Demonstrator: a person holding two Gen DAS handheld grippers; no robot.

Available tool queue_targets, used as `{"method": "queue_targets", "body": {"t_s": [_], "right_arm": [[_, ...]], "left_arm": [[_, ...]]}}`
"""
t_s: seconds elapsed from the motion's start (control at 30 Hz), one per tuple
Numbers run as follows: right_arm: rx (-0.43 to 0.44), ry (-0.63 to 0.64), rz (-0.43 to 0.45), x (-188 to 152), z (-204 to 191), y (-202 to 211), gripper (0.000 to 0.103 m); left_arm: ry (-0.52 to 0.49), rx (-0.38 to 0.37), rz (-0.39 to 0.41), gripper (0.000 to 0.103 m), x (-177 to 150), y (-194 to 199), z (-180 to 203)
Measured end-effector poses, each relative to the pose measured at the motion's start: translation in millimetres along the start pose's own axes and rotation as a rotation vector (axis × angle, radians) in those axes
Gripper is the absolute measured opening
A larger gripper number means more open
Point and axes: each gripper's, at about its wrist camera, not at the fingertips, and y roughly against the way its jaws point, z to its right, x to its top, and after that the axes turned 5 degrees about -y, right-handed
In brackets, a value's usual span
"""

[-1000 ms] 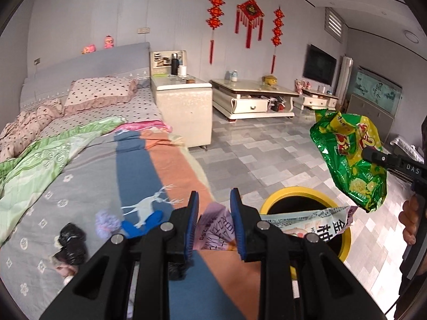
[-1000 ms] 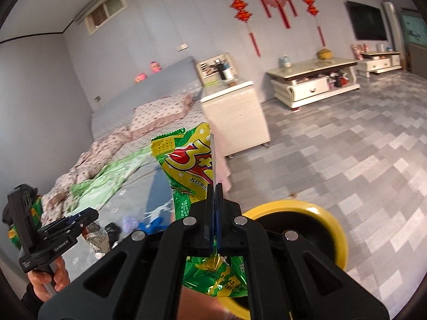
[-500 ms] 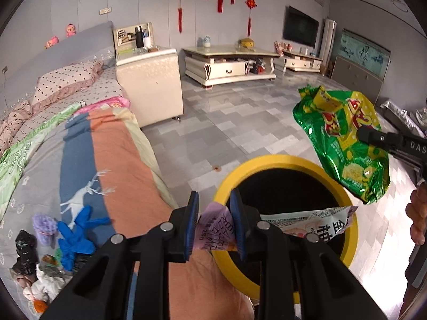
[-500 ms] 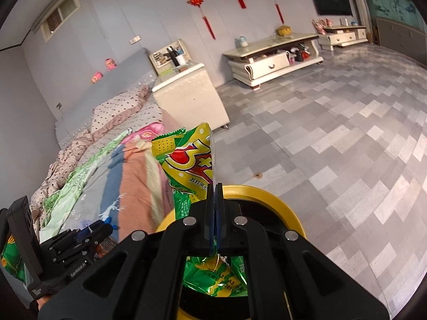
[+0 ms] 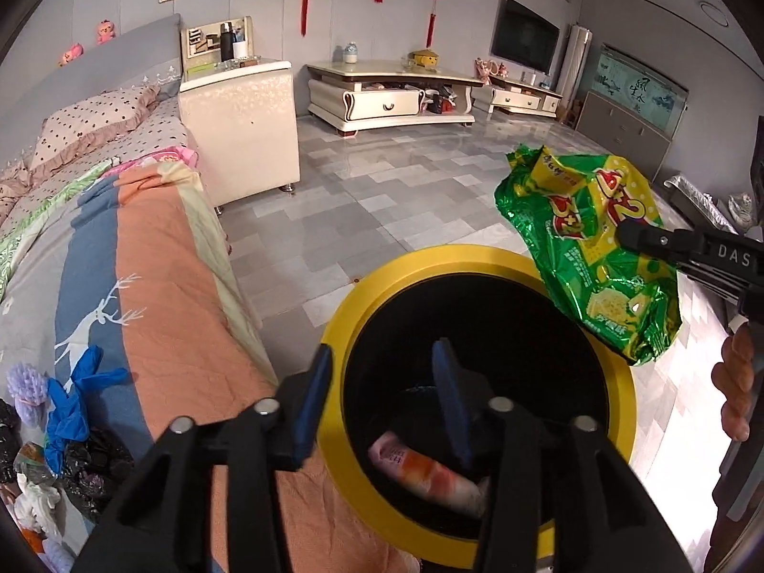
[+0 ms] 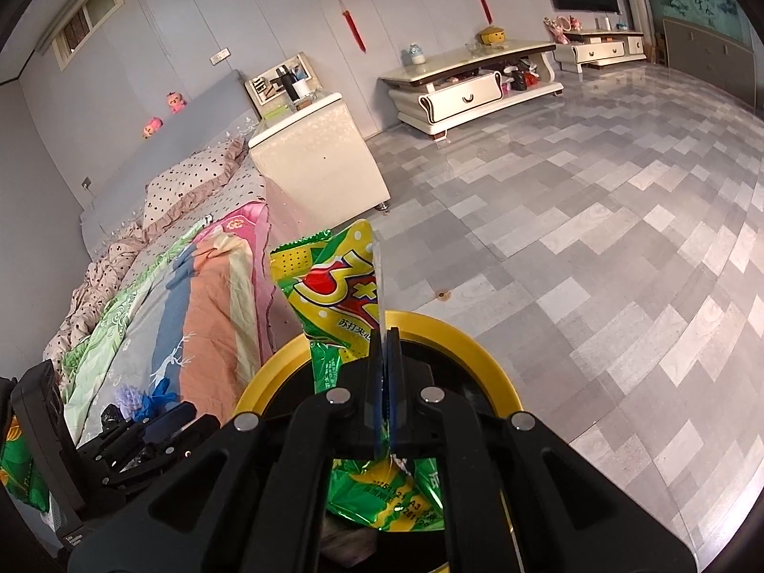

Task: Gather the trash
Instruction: 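Carry the wrapper and chip bag over the yellow bin with both tools, then open both tools to drop the wrapper and chip bag into the bin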

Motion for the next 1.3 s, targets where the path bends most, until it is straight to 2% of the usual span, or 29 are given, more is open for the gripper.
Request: {"method": "queue_targets", "body": {"t_s": [0.1, 0.2, 0.37, 0.5, 0.7, 0.87, 1.0, 1.3], "right_arm": [[-0.015, -0.006, 0.001, -1.3, -1.6, 1.7, 0.007], [-0.020, -0.018, 0.005, -3.2, -4.8, 5.6, 0.028], [-0.034, -0.007, -0.007, -10.0, -11.9, 11.4, 0.029], [-0.050, 0.013, -0.002, -15.4, -21.8, 16.8, 0.038], [-0.098, 0.038, -0.001, -22.5, -36.4, 22.4, 0.062], [-0.105, 0.071, 0.011, -27.5, -53.5, 30.4, 0.064], [-0.072, 0.104, 0.018, -30.7, -78.7, 36.4, 0.066], [0.033, 0.241, 0.003, -52.2, -170.9, 28.7, 0.070]], "left_arm": [[0.018, -0.008, 0.013, 0.055, -1.1, 7.6, -1.8], [0.021, -0.001, 0.023, 0.062, -2.5, 15.4, -5.6], [0.039, 0.021, 0.049, 0.074, -7.8, 34.0, -16.9], [0.058, 0.063, 0.073, 0.081, -15.6, 53.3, -31.9], [0.087, 0.115, 0.100, 0.089, -28.0, 79.9, -60.2], [0.115, 0.148, 0.112, 0.090, -38.9, 100.4, -89.0], [0.142, 0.200, 0.125, 0.090, -48.7, 118.1, -119.7], [0.235, 0.359, 0.122, 0.090, -69.3, 150.1, -213.6]]}}
